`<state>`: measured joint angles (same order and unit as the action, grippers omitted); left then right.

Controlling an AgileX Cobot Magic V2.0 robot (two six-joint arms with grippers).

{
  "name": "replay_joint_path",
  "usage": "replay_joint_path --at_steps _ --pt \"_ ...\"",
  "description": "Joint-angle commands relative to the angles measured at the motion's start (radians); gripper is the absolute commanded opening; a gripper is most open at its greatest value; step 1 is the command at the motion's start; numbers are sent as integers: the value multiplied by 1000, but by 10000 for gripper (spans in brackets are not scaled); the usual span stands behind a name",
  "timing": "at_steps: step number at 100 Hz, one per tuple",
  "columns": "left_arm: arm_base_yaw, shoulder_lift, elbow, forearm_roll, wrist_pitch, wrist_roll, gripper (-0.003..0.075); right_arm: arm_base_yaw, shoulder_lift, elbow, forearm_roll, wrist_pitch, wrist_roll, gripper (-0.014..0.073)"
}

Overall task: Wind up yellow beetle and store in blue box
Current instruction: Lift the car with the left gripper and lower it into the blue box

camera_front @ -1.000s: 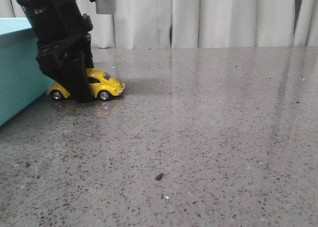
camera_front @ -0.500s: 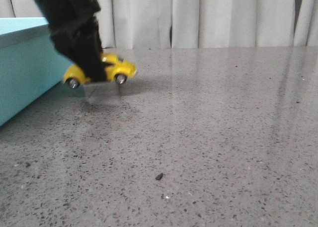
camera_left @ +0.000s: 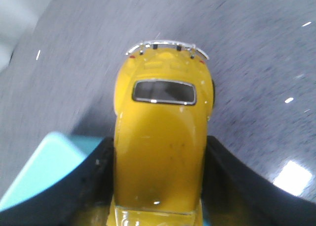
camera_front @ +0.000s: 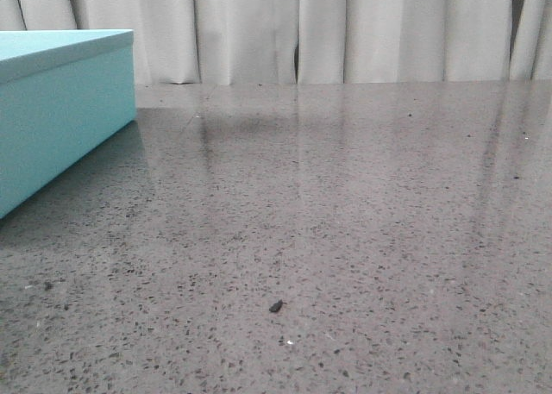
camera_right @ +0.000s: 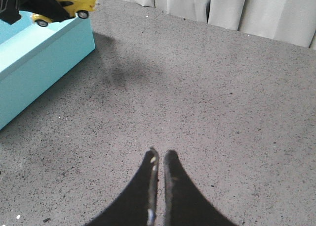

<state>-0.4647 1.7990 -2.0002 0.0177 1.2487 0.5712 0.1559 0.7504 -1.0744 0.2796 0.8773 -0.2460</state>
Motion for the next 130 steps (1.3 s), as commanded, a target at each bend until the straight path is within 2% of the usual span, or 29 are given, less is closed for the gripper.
replay_joint_path --at_steps 1,15,24,32,65,84,94,106,122,130 --pt "36 -51 -31 94 26 -166 99 1 -2 -23 13 -72 -12 -49" --pt "137 -52 -31 99 26 -373 99 1 -2 -23 21 -70 -12 -49" --pt "198 -52 -31 71 26 -448 99 1 -2 -23 22 -59 -12 -49" --pt "247 -61 -5 26 26 -451 99 1 -2 -23 26 -51 -12 -49" --pt "339 -60 282 30 24 -451 99 1 -2 -23 28 -39 -12 -49" --pt "355 -11 314 28 24 -451 103 1 -2 -23 28 -39 -12 -49" --pt "355 9 314 26 21 -479 153 1 -2 -23 28 -34 -12 -49" --pt "355 22 314 26 26 -498 253 1 -2 -23 28 -24 -12 -49" --pt "355 31 314 31 26 -506 302 1 -2 -23 28 -5 -12 -49" --pt "355 31 314 34 26 -521 361 1 -2 -23 30 5 -12 -49"
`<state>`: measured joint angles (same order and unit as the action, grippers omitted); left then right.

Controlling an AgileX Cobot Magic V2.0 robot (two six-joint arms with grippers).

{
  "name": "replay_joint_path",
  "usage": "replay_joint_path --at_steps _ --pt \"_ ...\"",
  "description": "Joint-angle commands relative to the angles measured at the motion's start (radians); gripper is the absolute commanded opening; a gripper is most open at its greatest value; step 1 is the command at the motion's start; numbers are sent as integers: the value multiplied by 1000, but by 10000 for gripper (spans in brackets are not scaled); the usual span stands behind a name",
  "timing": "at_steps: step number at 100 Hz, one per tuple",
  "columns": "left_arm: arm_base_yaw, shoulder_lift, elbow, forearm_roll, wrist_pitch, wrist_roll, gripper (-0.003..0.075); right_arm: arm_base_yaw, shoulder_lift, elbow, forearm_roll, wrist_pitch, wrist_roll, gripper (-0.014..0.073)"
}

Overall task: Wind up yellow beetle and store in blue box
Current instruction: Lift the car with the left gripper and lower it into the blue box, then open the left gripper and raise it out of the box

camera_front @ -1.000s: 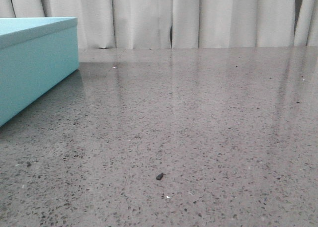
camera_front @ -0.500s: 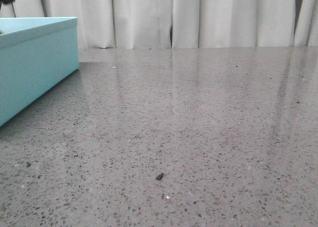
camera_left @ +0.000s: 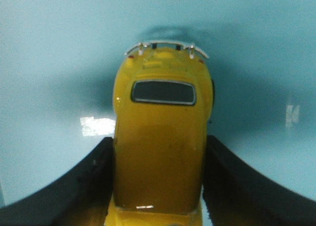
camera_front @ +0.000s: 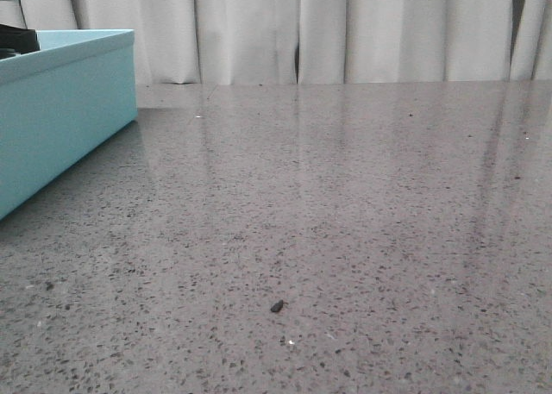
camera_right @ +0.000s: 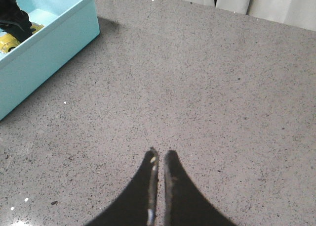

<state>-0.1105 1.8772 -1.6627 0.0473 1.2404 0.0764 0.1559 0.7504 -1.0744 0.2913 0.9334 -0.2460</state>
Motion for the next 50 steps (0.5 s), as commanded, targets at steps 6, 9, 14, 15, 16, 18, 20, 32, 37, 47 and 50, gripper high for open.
replay_joint_path --at_steps 6,9,14,15,16,18,20,32,37,47,50 --pt "0 -47 -24 20 34 -37 406 1 -2 -23 18 -46 -12 -49" --pt "0 -47 -24 22 34 -37 428 1 -2 -23 20 -43 -12 -49" --pt "0 -47 -24 24 34 -37 446 1 -2 -23 22 -38 -12 -49" --pt "0 -47 -24 24 34 -37 447 1 -2 -23 22 -38 -12 -49" --pt "0 -47 -24 24 34 -37 448 1 -2 -23 22 -38 -12 -49" --pt "0 -47 -24 26 34 -37 448 1 -4 -23 24 -36 -12 -49" --pt "0 -47 -24 26 34 -35 448 1 -3 -23 24 -36 -12 -49" --pt "0 -57 -36 31 34 -25 448 1 -6 -23 37 -36 -12 -49" --pt "0 -73 -50 37 25 -17 448 1 -8 -23 37 -36 -12 -49" --pt "-15 -156 -57 9 -79 -17 445 1 -19 -23 37 -39 -12 -49" --pt "-23 -197 -57 -7 -130 -17 441 1 -28 -23 37 -41 -12 -49"
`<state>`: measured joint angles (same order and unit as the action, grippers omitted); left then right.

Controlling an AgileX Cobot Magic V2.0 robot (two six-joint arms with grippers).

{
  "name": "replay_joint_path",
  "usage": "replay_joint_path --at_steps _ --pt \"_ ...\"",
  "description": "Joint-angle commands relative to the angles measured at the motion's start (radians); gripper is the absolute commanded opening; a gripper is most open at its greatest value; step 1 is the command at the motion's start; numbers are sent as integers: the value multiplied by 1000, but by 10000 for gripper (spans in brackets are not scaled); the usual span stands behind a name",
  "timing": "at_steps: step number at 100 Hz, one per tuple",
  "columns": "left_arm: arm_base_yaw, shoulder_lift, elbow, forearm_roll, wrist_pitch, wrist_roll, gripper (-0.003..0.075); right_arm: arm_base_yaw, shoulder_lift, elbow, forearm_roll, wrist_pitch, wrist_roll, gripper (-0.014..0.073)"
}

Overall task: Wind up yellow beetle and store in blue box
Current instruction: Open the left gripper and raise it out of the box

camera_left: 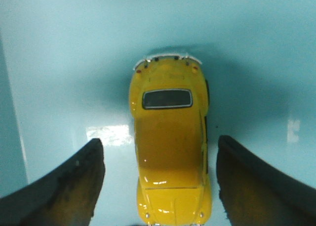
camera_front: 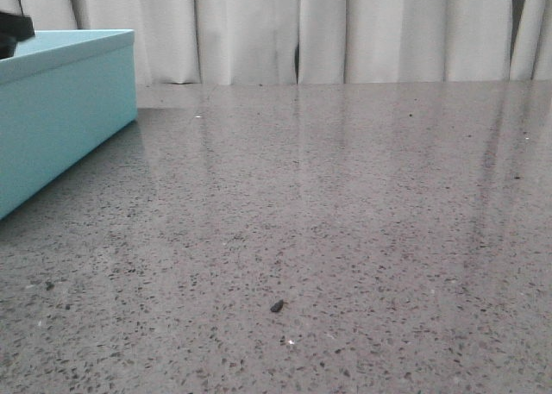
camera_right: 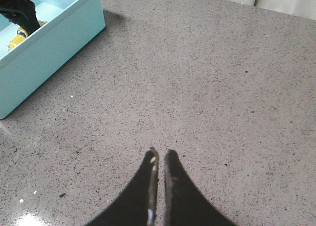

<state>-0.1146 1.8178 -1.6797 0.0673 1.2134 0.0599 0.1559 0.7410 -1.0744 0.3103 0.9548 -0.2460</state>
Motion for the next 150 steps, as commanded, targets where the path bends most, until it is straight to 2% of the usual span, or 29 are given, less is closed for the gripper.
replay_joint_path --at_steps 1,14,29,48,63,75,82,89,97,99,150 --pt "-21 -146 -40 -29 -114 0 440 1 -18 -22 18 -62 -12 -49" --pt "-90 -314 4 -33 -288 0 440 1 -80 3 18 -84 -27 -49" --pt "-200 -502 145 -14 -402 0 419 1 -203 101 18 -182 -84 -49" --pt "-318 -779 503 4 -622 -2 303 1 -413 285 10 -379 -149 -49" --pt "-334 -973 750 4 -788 -30 295 1 -522 364 -2 -447 -149 -49" --pt "-334 -1050 857 4 -784 -30 288 1 -554 375 -2 -441 -149 -49" --pt "-334 -1080 887 -2 -757 -38 243 1 -563 375 0 -439 -149 -49" --pt "-334 -1103 903 -2 -754 -40 155 1 -564 375 -1 -439 -149 -49" --pt "-334 -1120 905 -2 -759 -40 0 1 -564 375 -1 -436 -149 -49" --pt "-334 -1124 905 -2 -762 -40 -18 1 -564 375 -1 -430 -149 -49" --pt "-334 -1134 905 -4 -774 -40 -19 1 -564 375 -1 -413 -149 -49"
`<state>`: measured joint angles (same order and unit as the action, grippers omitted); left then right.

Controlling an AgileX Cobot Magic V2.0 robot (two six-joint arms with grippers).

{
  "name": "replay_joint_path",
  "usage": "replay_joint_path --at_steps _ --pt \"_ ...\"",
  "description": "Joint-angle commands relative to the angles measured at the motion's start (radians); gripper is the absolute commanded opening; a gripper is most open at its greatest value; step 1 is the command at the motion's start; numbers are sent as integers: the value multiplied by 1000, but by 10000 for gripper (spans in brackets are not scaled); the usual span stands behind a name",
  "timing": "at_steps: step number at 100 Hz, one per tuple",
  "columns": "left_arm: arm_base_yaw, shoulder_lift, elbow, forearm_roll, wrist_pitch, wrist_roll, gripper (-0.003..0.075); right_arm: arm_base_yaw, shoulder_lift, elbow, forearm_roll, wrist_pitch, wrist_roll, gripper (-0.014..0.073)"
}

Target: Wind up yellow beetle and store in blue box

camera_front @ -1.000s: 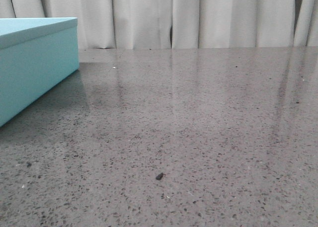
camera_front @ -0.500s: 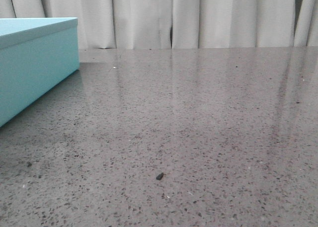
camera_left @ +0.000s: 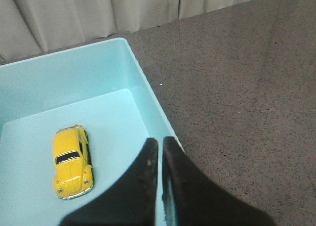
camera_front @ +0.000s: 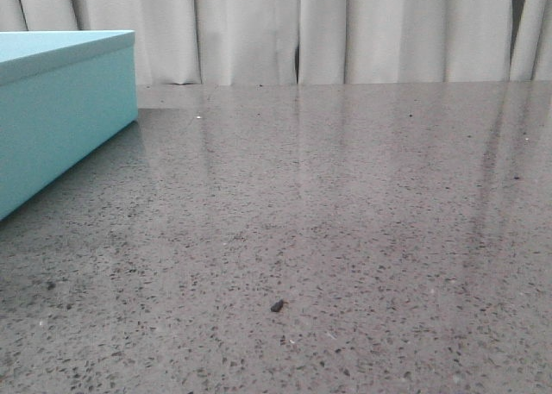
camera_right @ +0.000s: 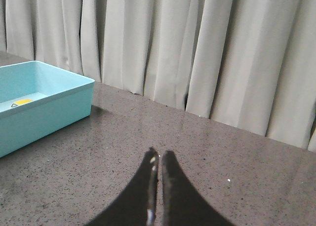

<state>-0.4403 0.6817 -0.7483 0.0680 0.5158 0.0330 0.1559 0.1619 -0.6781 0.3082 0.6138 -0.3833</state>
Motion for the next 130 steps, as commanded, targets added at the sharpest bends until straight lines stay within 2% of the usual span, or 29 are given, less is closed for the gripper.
replay_joint_path --at_steps 1,17,30,36,41,53,58,63,73,91,118,130 --pt "-8 3 -26 -4 -76 -13 -19 1 15 -21 1 -72 -12 -49" --pt "-8 3 -26 -4 -76 -13 -19 1 15 -21 1 -72 -12 -49" --pt "-46 -22 -5 0 -96 -3 -19 1 15 -21 1 -72 -12 -49" --pt "-43 -49 43 58 -134 24 -19 1 15 -21 1 -72 -12 -49" --pt "-21 -88 111 82 -211 24 -19 1 15 -21 1 -72 -12 -49" --pt "69 -238 359 58 -557 17 -19 1 15 -21 1 -72 -12 -49" --pt "88 -306 461 50 -655 17 -19 1 15 -21 1 -72 -12 -49" --pt "105 -369 546 26 -697 17 -19 1 15 -21 1 -72 -12 -49" --pt "142 -471 663 -53 -664 17 -19 1 15 -21 1 -72 -12 -49" --pt "210 -595 718 -91 -530 -7 -19 1 15 -21 1 -72 -12 -49" --pt "253 -629 785 -96 -484 -44 -19 1 15 -21 1 -72 -12 -49" --pt "253 -629 789 -99 -400 -44 -19 1 15 -21 1 -72 -12 -49"
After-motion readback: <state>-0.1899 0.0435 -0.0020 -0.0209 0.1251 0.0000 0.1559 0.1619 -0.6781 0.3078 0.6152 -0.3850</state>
